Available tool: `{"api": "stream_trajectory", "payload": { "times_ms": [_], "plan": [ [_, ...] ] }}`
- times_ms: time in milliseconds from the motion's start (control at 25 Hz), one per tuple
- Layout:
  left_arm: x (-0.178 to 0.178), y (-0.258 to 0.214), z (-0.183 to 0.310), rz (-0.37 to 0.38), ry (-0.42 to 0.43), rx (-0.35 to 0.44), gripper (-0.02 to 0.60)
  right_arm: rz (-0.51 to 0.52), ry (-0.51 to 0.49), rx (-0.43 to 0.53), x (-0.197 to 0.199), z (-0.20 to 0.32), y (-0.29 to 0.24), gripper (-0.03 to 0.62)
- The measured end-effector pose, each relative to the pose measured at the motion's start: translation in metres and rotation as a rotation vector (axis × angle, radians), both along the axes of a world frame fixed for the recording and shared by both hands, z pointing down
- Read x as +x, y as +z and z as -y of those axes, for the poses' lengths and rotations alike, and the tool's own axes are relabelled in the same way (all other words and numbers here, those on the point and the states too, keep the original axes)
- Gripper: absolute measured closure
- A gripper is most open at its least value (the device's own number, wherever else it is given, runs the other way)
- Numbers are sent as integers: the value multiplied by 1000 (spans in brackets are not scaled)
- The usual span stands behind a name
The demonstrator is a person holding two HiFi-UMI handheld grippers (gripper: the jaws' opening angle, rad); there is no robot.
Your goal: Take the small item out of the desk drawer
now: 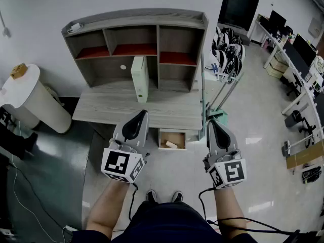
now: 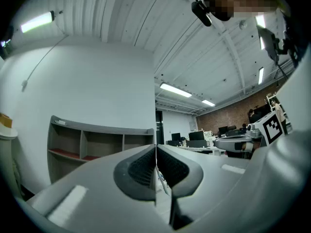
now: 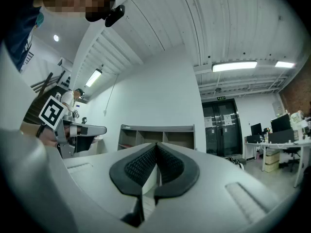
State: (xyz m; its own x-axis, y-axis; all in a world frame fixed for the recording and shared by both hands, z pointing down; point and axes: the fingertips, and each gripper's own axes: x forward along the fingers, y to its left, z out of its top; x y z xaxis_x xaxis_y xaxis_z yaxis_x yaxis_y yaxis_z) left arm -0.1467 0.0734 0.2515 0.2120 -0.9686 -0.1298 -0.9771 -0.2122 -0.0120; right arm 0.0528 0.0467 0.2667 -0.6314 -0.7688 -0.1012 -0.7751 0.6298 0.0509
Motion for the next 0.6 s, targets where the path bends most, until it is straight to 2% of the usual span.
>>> {"api": "stream_trajectory", "payload": {
  "times_ms": [600],
  "plan": [
    [-38, 16, 6, -15, 53, -20, 577, -20, 43, -5, -32, -3, 3, 588]
  ]
}}
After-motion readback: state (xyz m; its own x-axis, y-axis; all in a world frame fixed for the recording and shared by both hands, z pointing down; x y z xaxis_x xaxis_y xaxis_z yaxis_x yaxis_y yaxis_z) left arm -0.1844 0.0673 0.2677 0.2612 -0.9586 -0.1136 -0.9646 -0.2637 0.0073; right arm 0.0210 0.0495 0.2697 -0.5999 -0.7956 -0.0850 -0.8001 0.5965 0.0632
